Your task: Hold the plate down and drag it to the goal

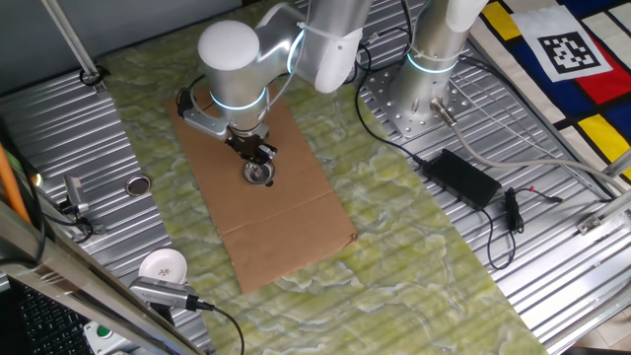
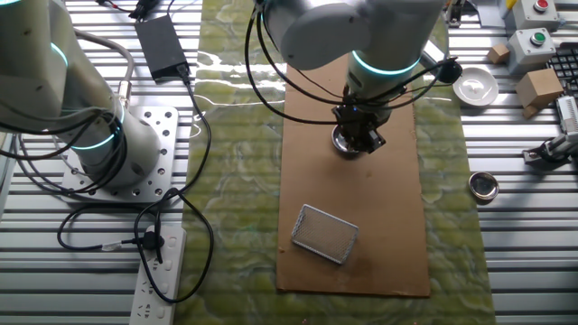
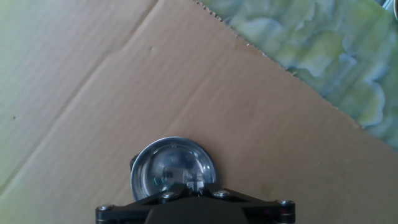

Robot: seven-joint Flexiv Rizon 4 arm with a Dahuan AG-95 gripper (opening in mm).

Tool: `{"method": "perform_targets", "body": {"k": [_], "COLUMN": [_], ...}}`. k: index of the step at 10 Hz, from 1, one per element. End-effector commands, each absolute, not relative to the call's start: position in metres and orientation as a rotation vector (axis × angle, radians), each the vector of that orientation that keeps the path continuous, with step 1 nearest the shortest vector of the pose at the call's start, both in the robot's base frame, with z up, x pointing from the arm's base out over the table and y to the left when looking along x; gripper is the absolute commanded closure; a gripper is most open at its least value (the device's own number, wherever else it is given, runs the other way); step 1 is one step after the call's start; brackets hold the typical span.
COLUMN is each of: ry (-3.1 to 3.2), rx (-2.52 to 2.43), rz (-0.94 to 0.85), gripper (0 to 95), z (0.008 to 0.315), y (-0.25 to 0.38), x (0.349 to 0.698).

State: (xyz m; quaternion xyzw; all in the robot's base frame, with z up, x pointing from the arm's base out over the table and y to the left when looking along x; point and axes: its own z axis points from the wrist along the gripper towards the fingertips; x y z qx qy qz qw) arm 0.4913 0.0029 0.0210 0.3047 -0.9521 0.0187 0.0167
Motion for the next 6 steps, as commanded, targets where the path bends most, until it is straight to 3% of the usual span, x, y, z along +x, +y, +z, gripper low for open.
{"method": "perform_targets", "body": {"k": [1,6], "ry": [-2.956,-2.95], "rx": [0.961,0.989], "rz": [0.059,0.058], "gripper": [95.0,95.0], "z": [0.024,0.025], "y": [-0.002,-0.017], "x": [0.489,0.485]}}
